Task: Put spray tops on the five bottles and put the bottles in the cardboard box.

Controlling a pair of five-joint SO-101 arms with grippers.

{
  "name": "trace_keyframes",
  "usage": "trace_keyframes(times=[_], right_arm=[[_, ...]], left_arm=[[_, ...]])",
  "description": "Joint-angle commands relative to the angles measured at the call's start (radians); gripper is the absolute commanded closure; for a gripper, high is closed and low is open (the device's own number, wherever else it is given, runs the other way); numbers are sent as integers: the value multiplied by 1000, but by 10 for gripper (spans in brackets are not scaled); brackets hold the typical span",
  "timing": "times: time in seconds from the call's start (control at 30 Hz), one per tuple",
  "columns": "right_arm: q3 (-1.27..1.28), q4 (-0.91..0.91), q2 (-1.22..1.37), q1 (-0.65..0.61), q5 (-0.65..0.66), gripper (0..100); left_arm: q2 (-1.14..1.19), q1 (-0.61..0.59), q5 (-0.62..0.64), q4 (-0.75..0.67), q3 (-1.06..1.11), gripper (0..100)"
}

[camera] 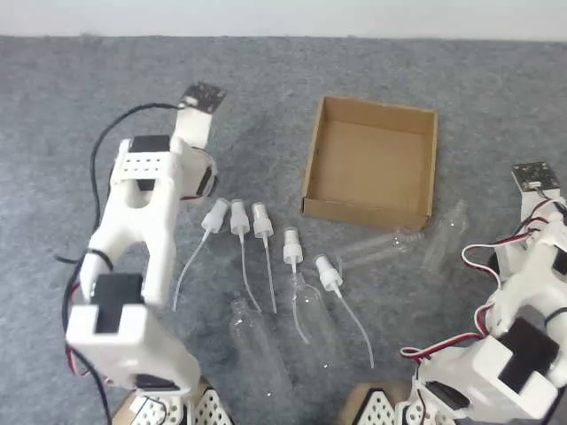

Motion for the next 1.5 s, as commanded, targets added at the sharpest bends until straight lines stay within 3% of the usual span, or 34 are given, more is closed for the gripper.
trace_keyframes(times=[0.0,0.27,1.1,1.47], right_arm=[[-3,-12,-7,8,11,988],[-3,-8,-7,12,12,988],[-2,-7,-7,13,12,988],[-2,-7,-7,22,12,988]], left_arm=[[-167,74,11,81,-10,848],[-172,68,5,-133,206,848],[-170,78,-29,-144,229,844],[21,78,-29,-144,134,848]])
